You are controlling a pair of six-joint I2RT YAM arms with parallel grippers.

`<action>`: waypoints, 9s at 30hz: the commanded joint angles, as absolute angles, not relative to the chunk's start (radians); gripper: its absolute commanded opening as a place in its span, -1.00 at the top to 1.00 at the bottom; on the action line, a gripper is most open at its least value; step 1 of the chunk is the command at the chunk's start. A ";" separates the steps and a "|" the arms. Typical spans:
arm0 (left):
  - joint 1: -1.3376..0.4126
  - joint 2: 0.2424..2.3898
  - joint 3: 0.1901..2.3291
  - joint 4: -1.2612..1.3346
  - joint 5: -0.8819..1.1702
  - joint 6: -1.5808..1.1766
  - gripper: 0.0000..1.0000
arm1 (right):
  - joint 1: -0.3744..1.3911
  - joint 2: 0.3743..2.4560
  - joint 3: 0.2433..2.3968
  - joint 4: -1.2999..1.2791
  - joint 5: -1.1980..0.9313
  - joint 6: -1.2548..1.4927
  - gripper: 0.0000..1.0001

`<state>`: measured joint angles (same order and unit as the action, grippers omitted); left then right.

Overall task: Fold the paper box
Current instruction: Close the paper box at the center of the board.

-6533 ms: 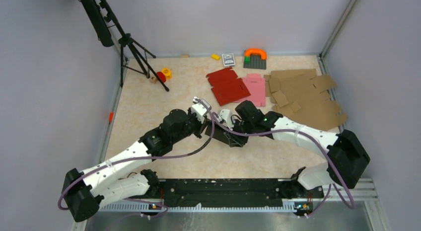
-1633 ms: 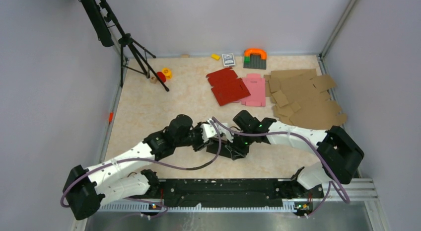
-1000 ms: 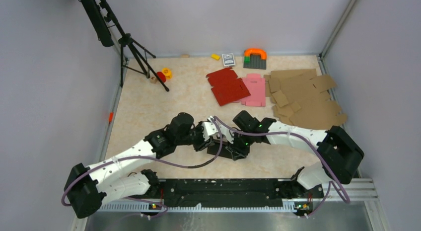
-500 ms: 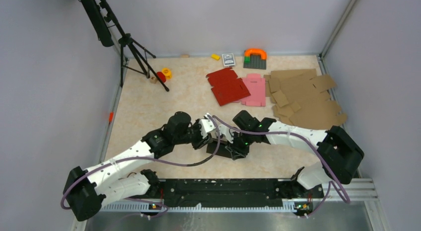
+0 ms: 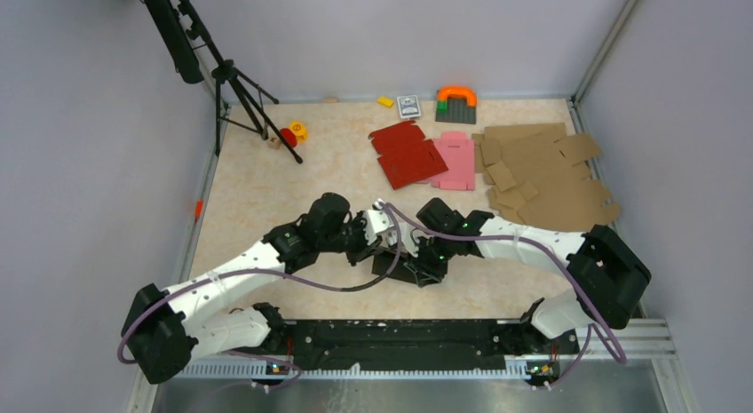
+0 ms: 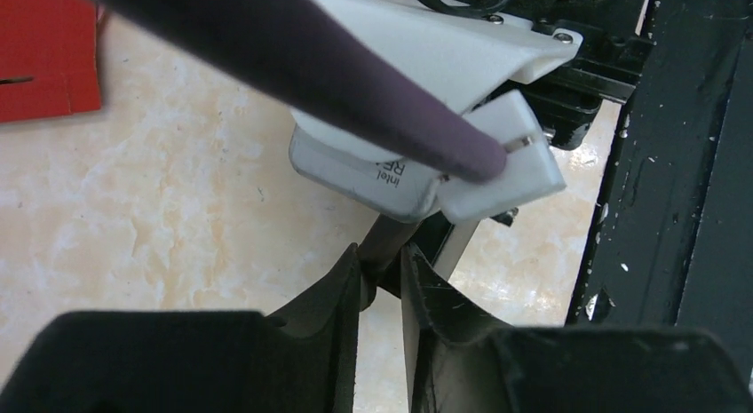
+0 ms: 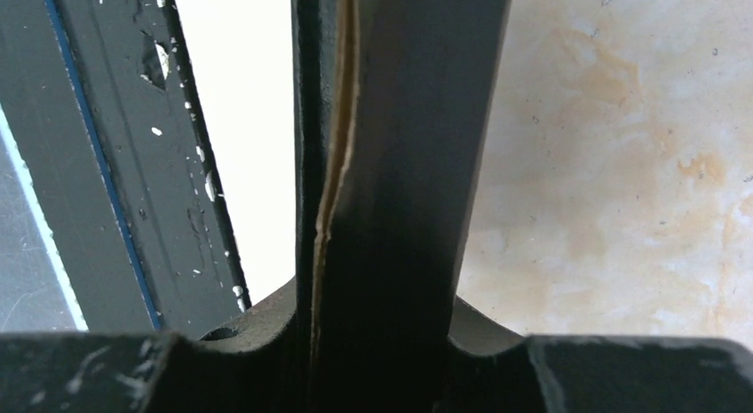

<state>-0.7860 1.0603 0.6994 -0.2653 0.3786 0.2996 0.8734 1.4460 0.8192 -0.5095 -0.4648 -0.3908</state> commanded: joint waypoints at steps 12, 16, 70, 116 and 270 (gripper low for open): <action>-0.779 1.060 0.748 -0.210 0.284 0.206 1.00 | 0.893 1.424 0.851 -0.438 -0.434 -0.396 0.81; -0.779 1.083 0.734 -0.203 0.269 0.159 0.92 | 0.893 1.427 0.846 -0.394 -0.418 -0.377 0.82; -0.773 1.271 0.875 -0.316 0.093 -0.122 1.00 | 0.895 1.406 0.808 -0.354 -0.379 -0.348 0.95; -0.621 1.127 0.698 -0.119 0.330 -0.127 1.00 | 0.915 1.333 0.741 -0.287 -0.378 -0.362 1.00; -0.495 0.908 0.526 -0.195 0.263 -0.843 0.02 | 0.884 1.449 0.752 -0.143 -0.236 -0.280 0.79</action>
